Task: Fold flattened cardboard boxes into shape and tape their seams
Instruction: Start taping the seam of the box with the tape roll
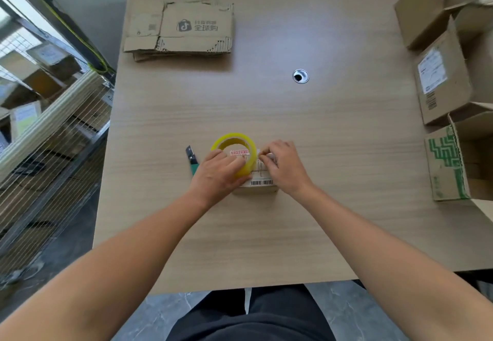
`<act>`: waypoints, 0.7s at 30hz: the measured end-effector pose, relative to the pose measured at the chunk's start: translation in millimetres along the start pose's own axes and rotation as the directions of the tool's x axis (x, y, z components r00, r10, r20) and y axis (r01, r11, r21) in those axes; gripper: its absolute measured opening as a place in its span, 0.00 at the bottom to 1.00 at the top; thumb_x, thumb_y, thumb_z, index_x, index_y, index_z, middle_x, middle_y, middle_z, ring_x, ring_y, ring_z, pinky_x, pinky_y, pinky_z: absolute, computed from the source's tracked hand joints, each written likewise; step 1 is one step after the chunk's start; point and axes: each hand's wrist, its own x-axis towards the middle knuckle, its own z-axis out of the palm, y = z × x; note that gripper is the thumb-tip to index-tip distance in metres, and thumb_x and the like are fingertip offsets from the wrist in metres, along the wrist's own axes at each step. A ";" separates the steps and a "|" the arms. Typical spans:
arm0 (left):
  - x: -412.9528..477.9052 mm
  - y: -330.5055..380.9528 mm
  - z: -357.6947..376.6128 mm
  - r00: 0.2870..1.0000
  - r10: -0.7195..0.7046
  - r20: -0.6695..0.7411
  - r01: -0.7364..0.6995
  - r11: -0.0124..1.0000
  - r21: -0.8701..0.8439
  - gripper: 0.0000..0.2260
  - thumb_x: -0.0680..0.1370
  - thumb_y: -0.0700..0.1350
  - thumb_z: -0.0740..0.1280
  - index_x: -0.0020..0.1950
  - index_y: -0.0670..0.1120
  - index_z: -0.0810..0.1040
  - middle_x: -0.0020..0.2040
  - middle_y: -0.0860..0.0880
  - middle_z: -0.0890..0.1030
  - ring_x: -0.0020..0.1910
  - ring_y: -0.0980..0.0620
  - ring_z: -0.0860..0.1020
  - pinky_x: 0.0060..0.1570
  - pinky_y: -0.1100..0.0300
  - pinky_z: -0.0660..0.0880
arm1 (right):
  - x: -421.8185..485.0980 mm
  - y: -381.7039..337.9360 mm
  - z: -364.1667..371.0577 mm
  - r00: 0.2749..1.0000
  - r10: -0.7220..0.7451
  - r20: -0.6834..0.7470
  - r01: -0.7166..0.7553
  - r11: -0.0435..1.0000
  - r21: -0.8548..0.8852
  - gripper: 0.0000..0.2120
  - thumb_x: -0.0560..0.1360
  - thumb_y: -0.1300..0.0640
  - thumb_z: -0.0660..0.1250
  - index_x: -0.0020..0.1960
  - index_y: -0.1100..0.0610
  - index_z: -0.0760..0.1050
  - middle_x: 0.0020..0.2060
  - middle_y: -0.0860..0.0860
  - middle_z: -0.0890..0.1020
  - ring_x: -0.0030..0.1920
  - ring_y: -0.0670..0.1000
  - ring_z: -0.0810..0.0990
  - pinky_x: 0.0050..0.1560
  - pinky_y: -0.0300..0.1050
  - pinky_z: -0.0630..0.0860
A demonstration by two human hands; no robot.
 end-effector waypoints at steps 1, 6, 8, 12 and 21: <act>0.2 -1.4 0.3 0.999 -0.042 0.007 0.042 0.999 -0.010 0.16 0.77 0.59 0.69 0.48 0.47 0.72 0.37 0.48 0.78 0.37 0.43 0.77 0.49 0.51 0.71 | -2.3 -2.6 -2.6 1.000 -0.014 -0.017 0.013 1.000 -0.016 0.02 0.78 0.62 0.69 0.46 0.59 0.78 0.44 0.50 0.79 0.53 0.54 0.72 0.55 0.40 0.65; 5.8 6.9 4.6 0.992 -0.116 0.049 0.114 0.993 0.043 0.22 0.75 0.62 0.68 0.57 0.46 0.74 0.45 0.48 0.83 0.39 0.43 0.80 0.49 0.54 0.66 | -39.6 -4.7 -8.7 0.894 0.449 0.010 -0.407 0.801 0.439 0.13 0.76 0.56 0.66 0.34 0.52 0.70 0.30 0.41 0.73 0.35 0.43 0.70 0.39 0.42 0.66; 7.5 10.6 3.7 0.993 -0.098 0.058 0.095 0.994 0.054 0.22 0.75 0.62 0.69 0.57 0.46 0.74 0.44 0.48 0.83 0.38 0.42 0.80 0.49 0.53 0.67 | -38.8 -3.1 -5.4 0.820 0.570 0.053 -0.514 0.693 0.506 0.13 0.76 0.57 0.65 0.33 0.51 0.69 0.28 0.43 0.72 0.33 0.45 0.69 0.38 0.46 0.65; 6.7 1.7 -6.4 0.999 -0.048 -0.011 0.048 0.999 0.020 0.21 0.74 0.62 0.70 0.53 0.45 0.75 0.42 0.48 0.82 0.37 0.44 0.80 0.49 0.53 0.71 | -26.7 2.6 -8.6 0.780 0.616 0.110 -0.562 0.612 0.556 0.08 0.76 0.56 0.62 0.37 0.54 0.70 0.31 0.48 0.75 0.35 0.49 0.73 0.39 0.48 0.73; -1.1 3.6 -2.7 0.998 0.010 -0.063 -0.006 0.997 0.077 0.20 0.78 0.60 0.69 0.45 0.43 0.77 0.37 0.46 0.77 0.37 0.42 0.76 0.49 0.50 0.73 | -30.7 21.5 -6.4 0.775 0.628 0.077 -0.553 0.614 0.563 0.11 0.82 0.56 0.66 0.41 0.58 0.73 0.35 0.50 0.79 0.33 0.46 0.76 0.37 0.40 0.77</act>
